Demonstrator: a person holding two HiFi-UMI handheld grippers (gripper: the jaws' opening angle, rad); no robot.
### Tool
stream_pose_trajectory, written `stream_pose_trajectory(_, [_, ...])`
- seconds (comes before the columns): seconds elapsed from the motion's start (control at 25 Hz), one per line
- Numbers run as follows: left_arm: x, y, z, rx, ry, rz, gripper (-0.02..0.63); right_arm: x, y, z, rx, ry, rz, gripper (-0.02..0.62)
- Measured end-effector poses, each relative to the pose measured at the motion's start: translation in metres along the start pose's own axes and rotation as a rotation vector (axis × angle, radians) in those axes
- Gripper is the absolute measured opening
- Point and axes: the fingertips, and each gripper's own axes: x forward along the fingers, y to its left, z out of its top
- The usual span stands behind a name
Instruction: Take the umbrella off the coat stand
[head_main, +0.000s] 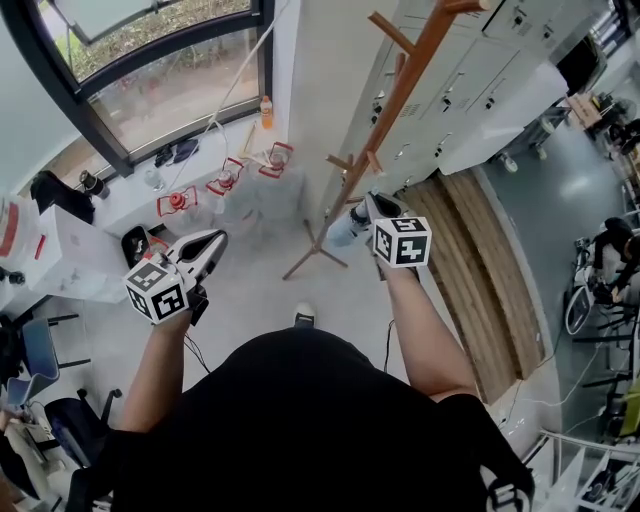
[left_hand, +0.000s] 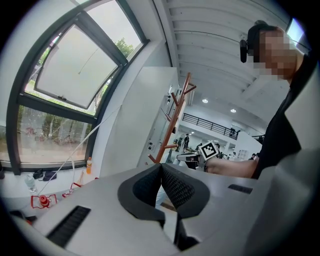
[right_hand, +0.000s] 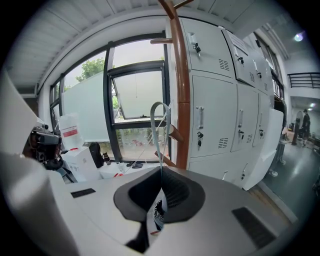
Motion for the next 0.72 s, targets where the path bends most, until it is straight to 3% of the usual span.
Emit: stream_pose_trajectory(0.72, [-0.044,-0.046,-0.006,0.030,-0.019,-0.038,0.023,-0.077,0.022,-0.022,0.032,-0.032,-0.028,0.014])
